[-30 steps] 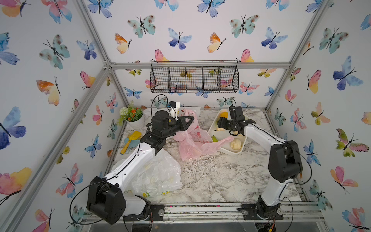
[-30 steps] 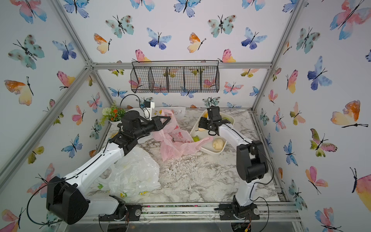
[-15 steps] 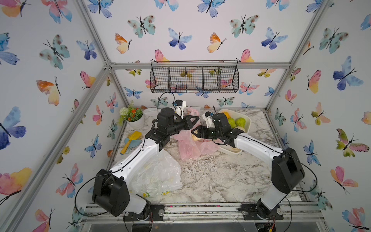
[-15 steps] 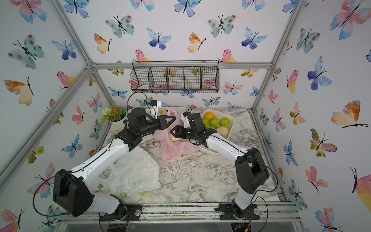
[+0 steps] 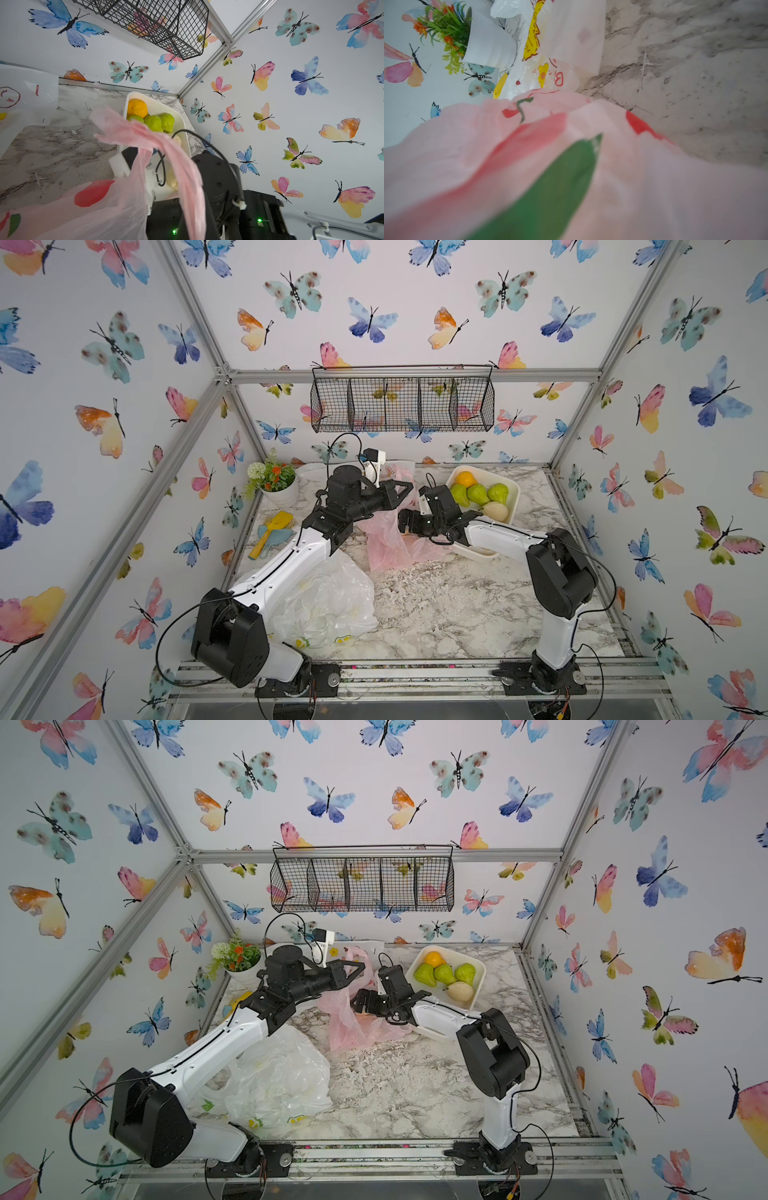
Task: Place the pears into plastic bags & tie knots
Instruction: Place the pear in the plastic bag, then pick up the pear from the basket.
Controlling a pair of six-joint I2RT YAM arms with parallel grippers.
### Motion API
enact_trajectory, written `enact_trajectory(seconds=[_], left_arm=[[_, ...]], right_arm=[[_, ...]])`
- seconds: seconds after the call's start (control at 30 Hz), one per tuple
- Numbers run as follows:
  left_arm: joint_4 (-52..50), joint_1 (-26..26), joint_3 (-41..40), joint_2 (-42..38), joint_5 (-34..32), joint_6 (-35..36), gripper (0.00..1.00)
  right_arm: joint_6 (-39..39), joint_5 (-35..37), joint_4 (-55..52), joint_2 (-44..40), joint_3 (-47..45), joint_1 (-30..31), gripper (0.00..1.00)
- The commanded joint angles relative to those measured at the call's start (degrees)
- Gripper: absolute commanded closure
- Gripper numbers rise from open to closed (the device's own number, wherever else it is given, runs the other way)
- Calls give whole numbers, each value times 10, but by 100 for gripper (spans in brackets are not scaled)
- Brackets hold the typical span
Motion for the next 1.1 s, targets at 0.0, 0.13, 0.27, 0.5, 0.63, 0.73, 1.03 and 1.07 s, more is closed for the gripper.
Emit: enact_trajectory(seconds=[0.0,0.13,0.27,0.5,0.63,0.73,1.03,1.07], left_arm=[[14,6,-6,-5,-17,10,100],[13,10,-16,-16,-36,20,100],[19,4,-21,-13,-34,13,100],[25,-15,-33,-26,-32,13,100],[21,-14,-31,-25,-32,15,100],[28,-14,-32,-22,-24,9,100],[18,-14,-35,-32,-30,14,100],[17,-14,-34,-31,-30,14,100]], right_arm=[[-75,62,-104,-74,13,-15,2],[-135,131,-194,-152,-7,-68,2],[-169,252,-245,-171,-11,-115,2],[-120,402,-348,-113,-16,-114,3],[-118,437,-325,-93,-46,-114,2],[-125,443,-318,-51,-39,-115,1],[-126,437,-261,31,-39,-124,1],[-125,438,-252,33,-40,-125,3]])
